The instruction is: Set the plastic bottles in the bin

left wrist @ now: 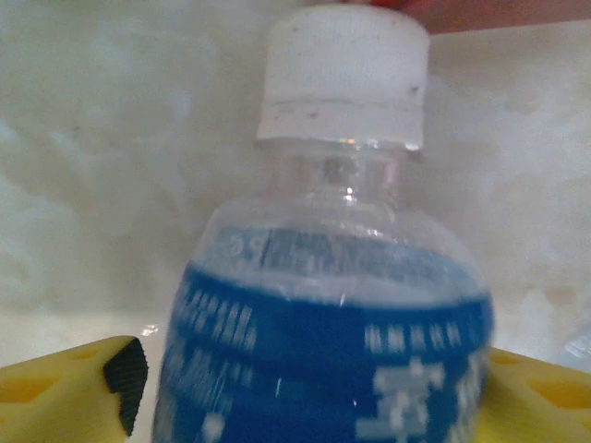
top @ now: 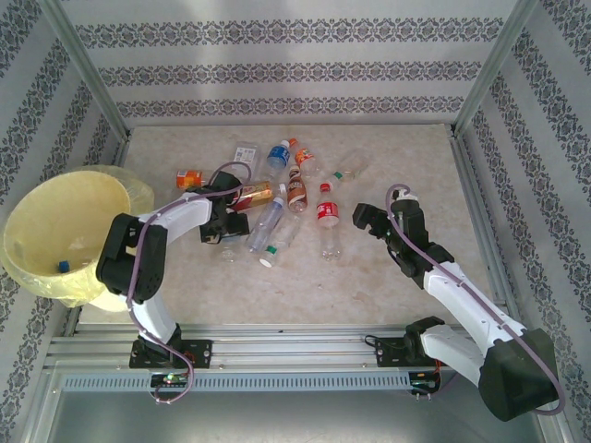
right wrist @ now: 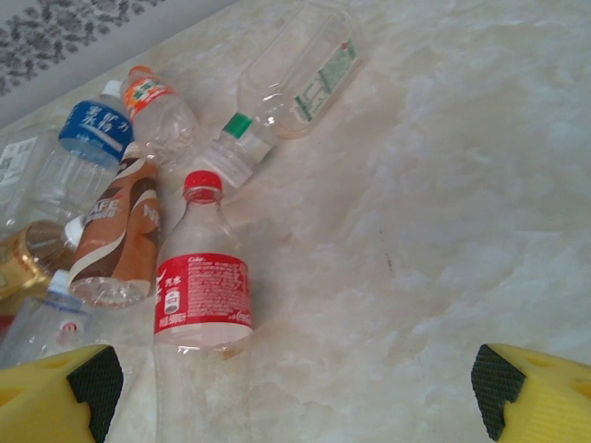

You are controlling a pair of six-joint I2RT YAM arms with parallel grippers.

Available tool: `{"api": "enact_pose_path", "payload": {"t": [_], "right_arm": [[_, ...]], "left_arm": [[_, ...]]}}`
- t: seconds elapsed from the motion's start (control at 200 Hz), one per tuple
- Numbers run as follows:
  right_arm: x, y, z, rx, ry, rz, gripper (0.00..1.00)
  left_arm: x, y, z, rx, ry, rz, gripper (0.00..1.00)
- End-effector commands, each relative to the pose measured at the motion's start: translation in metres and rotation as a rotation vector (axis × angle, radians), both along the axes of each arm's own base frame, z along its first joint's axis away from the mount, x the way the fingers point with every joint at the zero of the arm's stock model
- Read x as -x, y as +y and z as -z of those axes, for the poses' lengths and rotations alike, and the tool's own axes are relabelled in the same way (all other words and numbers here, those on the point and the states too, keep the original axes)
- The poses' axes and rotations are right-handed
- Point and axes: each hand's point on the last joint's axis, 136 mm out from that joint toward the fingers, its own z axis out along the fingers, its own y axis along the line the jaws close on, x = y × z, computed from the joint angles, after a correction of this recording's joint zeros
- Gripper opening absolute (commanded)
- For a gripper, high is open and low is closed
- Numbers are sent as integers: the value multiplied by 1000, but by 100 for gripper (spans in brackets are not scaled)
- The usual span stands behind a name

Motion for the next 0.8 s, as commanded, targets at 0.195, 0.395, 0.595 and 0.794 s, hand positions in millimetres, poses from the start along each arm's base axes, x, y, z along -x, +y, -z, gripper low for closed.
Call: {"api": "enact_pose_path", "payload": {"t": [0.195, 0.395, 0.595, 0.794], "right_arm": [[2, 61, -26, 39, -89, -312, 98], [9, 104, -39, 44, -160, -520, 98], [32, 147, -51, 99, -293, -776, 98], [41, 168, -62, 124, -369, -876, 98]], "left_arm": [[-11, 1, 20, -6, -27, 34, 70], [-14, 3, 7, -7, -74, 35, 63], [-15, 7, -3, -17, -126, 28, 58], [-19, 7, -25, -6, -194, 29, 54]]}}
